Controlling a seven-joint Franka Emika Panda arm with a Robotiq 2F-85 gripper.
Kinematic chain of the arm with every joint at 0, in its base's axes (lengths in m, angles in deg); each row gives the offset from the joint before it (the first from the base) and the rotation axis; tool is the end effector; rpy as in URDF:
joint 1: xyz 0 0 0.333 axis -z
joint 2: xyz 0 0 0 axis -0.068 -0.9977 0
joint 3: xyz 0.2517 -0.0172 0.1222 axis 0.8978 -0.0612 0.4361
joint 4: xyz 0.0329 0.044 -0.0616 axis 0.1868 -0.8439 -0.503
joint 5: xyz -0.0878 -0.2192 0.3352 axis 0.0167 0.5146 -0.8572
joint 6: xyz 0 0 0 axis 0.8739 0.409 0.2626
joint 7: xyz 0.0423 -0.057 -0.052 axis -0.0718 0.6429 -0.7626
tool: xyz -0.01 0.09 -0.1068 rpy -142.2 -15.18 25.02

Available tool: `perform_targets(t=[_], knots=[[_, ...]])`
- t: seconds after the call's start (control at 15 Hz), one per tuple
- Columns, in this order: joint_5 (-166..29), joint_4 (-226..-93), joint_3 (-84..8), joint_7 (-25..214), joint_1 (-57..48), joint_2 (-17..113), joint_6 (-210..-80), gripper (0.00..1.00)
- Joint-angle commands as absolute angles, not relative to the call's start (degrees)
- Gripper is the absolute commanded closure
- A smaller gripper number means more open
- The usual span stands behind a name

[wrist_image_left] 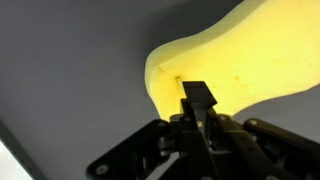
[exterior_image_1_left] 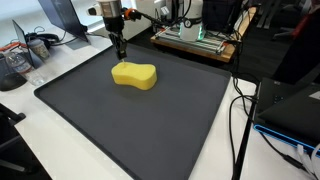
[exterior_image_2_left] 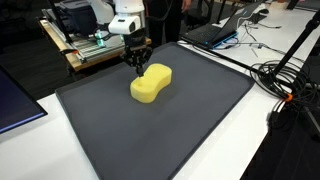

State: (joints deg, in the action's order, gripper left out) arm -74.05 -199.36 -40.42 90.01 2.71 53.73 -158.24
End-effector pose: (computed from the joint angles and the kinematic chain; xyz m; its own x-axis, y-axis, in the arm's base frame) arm 0.5264 -0.1240 0.1929 0.9624 -0.2564 0.0891 -0.2571 -0.9664 -0.0046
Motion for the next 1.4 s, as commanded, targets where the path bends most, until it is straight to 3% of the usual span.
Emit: perform_targets(t=[0.0,1.33], knots=[[-81.0,-199.6,-38.9,84.8,4.6,49.8,-159.3,0.97],[-86.1,-197.2,-37.5,81.4,6.0,42.9,-159.0,0.97]])
